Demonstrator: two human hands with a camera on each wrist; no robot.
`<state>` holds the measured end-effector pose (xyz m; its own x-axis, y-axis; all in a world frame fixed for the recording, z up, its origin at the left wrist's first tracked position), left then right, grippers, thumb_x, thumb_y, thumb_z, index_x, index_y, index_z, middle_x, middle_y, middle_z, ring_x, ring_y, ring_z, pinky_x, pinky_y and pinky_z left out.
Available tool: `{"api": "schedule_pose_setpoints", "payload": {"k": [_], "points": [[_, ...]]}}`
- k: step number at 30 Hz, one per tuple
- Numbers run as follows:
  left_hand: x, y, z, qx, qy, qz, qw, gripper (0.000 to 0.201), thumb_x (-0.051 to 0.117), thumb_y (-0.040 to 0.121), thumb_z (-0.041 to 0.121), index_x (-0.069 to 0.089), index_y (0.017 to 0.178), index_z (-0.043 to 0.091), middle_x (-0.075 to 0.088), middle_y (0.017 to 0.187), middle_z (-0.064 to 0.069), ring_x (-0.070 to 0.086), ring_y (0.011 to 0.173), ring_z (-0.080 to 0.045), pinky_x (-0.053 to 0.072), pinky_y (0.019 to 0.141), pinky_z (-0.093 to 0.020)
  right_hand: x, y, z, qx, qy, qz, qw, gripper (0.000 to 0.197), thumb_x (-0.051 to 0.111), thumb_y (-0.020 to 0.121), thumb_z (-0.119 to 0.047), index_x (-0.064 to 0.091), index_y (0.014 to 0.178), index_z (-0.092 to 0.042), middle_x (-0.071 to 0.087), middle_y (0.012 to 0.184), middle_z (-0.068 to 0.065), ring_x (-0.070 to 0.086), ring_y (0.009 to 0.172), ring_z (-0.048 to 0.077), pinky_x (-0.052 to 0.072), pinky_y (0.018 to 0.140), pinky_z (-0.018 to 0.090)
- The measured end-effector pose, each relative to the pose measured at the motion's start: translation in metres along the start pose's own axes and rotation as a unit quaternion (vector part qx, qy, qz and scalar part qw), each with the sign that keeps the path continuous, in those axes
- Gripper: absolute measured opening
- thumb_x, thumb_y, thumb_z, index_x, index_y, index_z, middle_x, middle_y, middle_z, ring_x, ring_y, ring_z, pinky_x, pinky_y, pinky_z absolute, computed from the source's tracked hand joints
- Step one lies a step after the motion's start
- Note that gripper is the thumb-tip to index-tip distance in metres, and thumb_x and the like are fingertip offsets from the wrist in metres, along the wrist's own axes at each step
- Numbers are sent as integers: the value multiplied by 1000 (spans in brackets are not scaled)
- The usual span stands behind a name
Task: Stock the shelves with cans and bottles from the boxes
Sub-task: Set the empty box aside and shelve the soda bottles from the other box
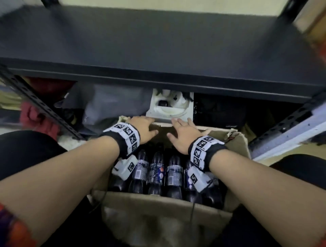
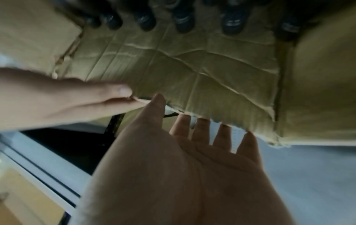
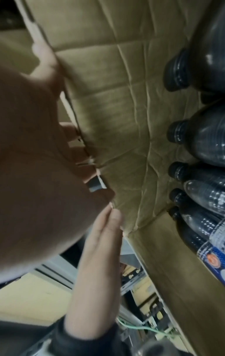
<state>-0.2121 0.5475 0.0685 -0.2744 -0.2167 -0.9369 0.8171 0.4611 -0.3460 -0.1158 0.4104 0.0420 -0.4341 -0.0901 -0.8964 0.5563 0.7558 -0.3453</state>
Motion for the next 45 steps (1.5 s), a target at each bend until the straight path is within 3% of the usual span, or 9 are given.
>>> {"api": "schedule_pose_setpoints", "payload": {"k": [3, 10, 17, 23, 30, 33, 36, 42, 45], "points": [[-1, -17, -2, -10, 24, 0, 1000, 66, 52, 95, 57, 36, 153, 28, 43, 155, -6, 43, 139, -30, 35, 115, -45, -8, -15, -4, -23, -10, -15, 1000, 70, 38, 103, -54, 12, 162, -27, 11, 169, -2, 4, 155, 29, 5, 123, 59], [-16, -68, 0, -49, -37, 0, 998, 57, 58, 98, 48, 46, 149, 25, 52, 148, -6, 47, 136, -29, 37, 111, -31, -33, -49, 16, -32, -15, -26, 999, 65, 44, 102, -56, 30, 158, -25, 35, 161, 5, 38, 145, 29, 34, 116, 36], [-33, -96, 4, -82, -34, -26, 996, 63, 64, 89, 57, 53, 143, 27, 57, 143, -5, 58, 124, -28, 45, 107, -38, -48, -81, 36, 63, -28, -46, 997, 64, 56, 91, -62, 59, 138, -19, 58, 142, 7, 57, 126, 29, 46, 107, 41], [-38, -83, 32, -34, -30, -33, 998, 59, 63, 88, 58, 59, 135, 22, 61, 132, -4, 59, 117, -27, 49, 102, -40, -42, -80, 47, 95, -54, -57, 992, 77, 51, 53, -80, 73, 101, -24, 72, 104, 0, 68, 92, 23, 56, 91, 40], [-1, -39, 88, 43, -26, -99, 994, 62, 62, 81, 61, 65, 126, 19, 66, 125, -4, 63, 109, -28, 52, 98, -42, -47, -103, 69, 153, -51, -68, 985, 64, 58, 82, -68, 64, 129, -25, 64, 130, 1, 61, 112, 27, 48, 94, 35], [13, -22, 107, 46, -12, -125, 991, 59, 62, 76, 62, 68, 115, 18, 68, 110, -4, 66, 96, -27, 56, 91, -41, -31, -102, 88, 175, -76, -100, 977, 77, 52, 77, -77, 60, 136, -28, 60, 138, 2, 56, 121, 28, 44, 104, 40], [33, -7, 117, 43, -17, -154, 987, 48, 59, 86, 57, 68, 108, 15, 68, 101, -4, 66, 92, -25, 54, 81, -33, -15, -92, 101, 188, -66, -127, 972, 75, 51, 79, -74, 63, 133, -23, 64, 132, 5, 59, 118, 28, 45, 104, 40], [81, 16, 132, 42, -147, -152, 977, 58, 66, 75, 60, 67, 123, 26, 70, 116, -2, 67, 102, -26, 55, 94, -40, -4, -78, 107, 181, -27, -156, 971, 52, 60, 93, -52, 65, 124, -12, 67, 115, 10, 58, 82, 24, 46, 79, 31], [97, 25, 137, 12, -160, -159, 974, 79, 70, 70, 66, 58, 133, 20, 65, 127, -6, 64, 110, -27, 53, 97, -38, -1, -74, 110, 173, 0, -152, 973, 45, 59, 98, -37, 61, 132, -8, 61, 136, 14, 58, 122, 33, 45, 98, 37]]}}
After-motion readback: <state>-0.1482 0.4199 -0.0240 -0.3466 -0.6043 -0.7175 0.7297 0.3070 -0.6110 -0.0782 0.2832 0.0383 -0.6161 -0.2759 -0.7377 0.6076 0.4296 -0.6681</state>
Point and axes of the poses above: each hand's wrist, its own y-axis towards the middle knuckle, its own x-axis out of the palm, z = x × y, the point moved 6 cm from there along y, towards the middle knuckle
